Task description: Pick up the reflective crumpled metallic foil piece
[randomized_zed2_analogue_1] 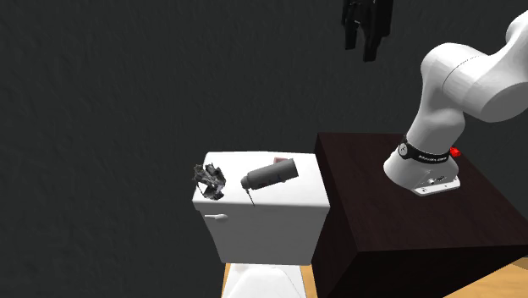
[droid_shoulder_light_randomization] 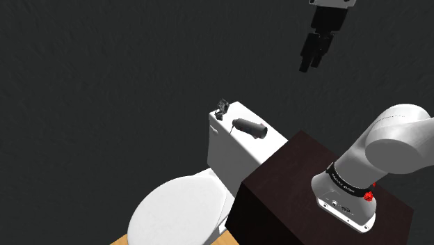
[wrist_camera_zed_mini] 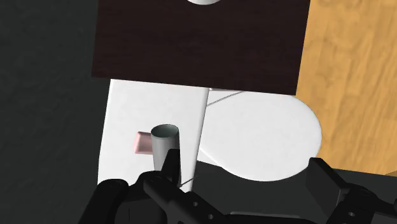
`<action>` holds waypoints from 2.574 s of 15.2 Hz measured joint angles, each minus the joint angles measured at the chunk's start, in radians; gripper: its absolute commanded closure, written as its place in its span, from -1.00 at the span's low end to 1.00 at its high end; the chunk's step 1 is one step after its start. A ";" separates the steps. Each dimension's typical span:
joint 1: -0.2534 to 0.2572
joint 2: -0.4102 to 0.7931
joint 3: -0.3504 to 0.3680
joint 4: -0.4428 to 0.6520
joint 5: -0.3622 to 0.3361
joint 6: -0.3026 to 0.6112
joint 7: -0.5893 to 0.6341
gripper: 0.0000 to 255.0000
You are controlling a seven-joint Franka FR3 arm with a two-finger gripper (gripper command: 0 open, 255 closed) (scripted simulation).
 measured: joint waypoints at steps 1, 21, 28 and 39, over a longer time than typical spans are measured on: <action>0.000 0.000 0.000 0.000 0.000 0.000 0.000 -1.00; -0.007 0.708 -0.049 0.179 0.113 0.455 -0.010 -1.00; -0.022 0.997 -0.057 0.352 0.184 0.536 -0.031 -1.00; -0.074 1.460 -0.039 0.782 0.269 0.521 -0.016 -1.00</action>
